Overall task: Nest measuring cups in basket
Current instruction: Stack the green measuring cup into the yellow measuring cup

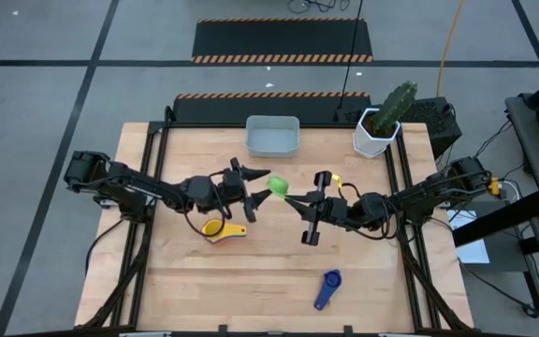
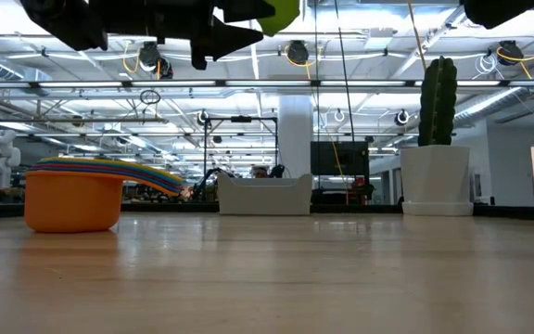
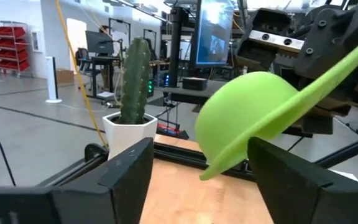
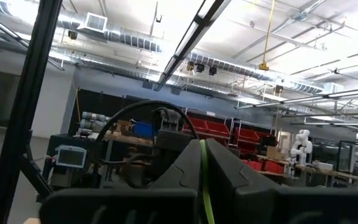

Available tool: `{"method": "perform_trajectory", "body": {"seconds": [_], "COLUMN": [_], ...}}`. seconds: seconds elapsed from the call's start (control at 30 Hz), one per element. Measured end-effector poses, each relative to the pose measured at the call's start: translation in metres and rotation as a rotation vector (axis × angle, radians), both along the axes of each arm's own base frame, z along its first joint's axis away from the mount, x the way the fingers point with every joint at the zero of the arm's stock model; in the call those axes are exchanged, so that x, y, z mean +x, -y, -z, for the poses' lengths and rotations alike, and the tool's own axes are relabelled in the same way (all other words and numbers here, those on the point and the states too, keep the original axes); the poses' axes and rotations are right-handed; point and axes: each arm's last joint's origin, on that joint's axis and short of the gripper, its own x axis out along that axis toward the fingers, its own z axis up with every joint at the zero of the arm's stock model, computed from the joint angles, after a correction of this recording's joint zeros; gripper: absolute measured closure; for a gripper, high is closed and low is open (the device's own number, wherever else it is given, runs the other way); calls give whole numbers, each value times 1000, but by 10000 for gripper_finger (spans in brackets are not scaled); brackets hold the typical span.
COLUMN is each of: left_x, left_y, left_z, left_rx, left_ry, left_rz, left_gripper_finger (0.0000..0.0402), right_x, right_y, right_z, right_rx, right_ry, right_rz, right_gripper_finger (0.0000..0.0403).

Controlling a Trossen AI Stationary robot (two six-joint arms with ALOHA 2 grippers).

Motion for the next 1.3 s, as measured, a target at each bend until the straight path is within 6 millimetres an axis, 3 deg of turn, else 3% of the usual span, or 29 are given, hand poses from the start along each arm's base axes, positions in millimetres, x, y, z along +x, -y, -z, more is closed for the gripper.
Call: {"method": "perform_trajectory", "body": {"seconds": [0.23, 0.5, 0.8, 1.0, 1.13, 1.3], "left_x": [6, 11, 10, 6, -9, -38], "left_y": [-6, -5, -4, -1, -2, -4], "left_z": [-4, -4, -6, -9, -22, -38], "left_rx": [46, 119, 135, 150, 150, 130], "left_ry": [4, -16, -21, -52, -116, -244], "left_rz": [-25, -41, -39, -29, -18, 7], "left_gripper_finger": [224, 382, 390, 389, 392, 392], "right_x": [2, 3, 3, 4, 5, -3], "right_y": [4, 4, 3, 2, 0, 1], "right_z": [3, 3, 4, 7, 11, 11], "right_rx": [54, 63, 66, 109, 136, 157], "right_ry": [-20, -24, -34, -58, -116, -234], "right_rz": [-15, -17, -24, -52, -58, 88], "right_gripper_finger": [403, 403, 400, 368, 334, 295]}}
